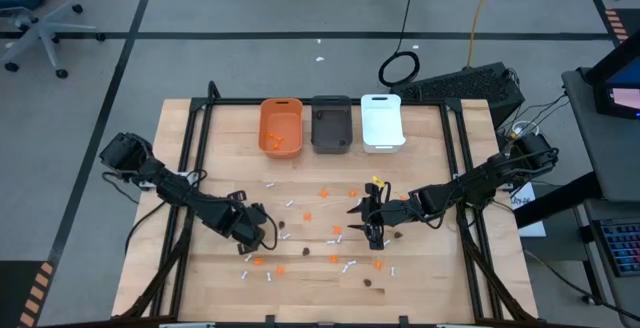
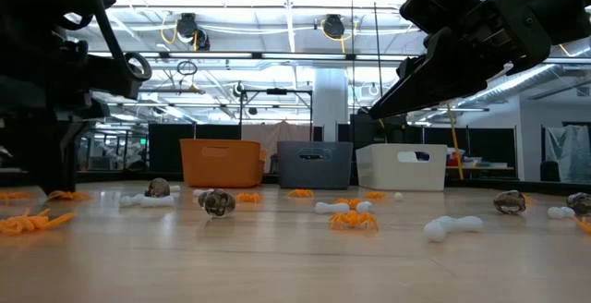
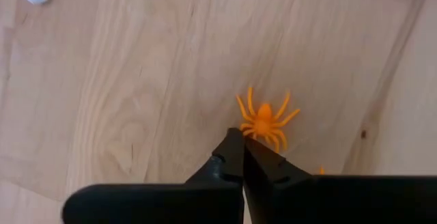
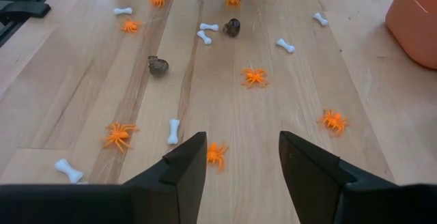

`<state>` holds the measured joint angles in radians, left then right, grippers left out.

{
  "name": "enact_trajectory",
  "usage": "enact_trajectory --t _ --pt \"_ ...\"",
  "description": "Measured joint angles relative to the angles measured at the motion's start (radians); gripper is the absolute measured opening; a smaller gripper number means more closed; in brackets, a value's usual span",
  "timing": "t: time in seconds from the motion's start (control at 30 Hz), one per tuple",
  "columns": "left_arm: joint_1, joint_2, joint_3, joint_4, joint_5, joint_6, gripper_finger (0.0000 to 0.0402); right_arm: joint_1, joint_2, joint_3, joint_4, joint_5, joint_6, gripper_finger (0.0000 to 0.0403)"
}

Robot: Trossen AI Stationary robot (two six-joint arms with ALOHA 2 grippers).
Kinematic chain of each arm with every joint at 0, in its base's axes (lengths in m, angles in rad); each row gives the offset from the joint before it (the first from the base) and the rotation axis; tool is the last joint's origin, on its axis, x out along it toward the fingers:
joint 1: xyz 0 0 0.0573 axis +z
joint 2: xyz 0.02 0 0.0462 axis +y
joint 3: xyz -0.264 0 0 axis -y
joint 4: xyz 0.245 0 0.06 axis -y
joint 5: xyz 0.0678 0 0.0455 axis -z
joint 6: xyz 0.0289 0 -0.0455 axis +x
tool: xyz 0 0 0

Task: Sort Halloween decoration
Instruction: Put the orange spider toy into the orange bin

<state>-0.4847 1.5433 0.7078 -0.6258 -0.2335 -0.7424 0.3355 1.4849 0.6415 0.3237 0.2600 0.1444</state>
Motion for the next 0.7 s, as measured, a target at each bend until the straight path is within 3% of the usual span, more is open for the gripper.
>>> enact_trajectory --t 0.2,0.43,0.7 --pt "-0.001 -0.026 0.002 0.004 -0.016 -0.034 0.0002 0.000 0.000 0.000 0.000 0.000 0.002 0.0169" --pt "-0.002 -0.093 0.048 0.037 -0.173 -0.024 0.0001 0.000 0.000 0.000 0.004 0.000 0.001 0.0169" --pt "-0.001 -0.137 0.064 0.170 -0.406 0.155 0.0001 0.000 0.000 0.000 0.007 0.000 0.000 0.0169"
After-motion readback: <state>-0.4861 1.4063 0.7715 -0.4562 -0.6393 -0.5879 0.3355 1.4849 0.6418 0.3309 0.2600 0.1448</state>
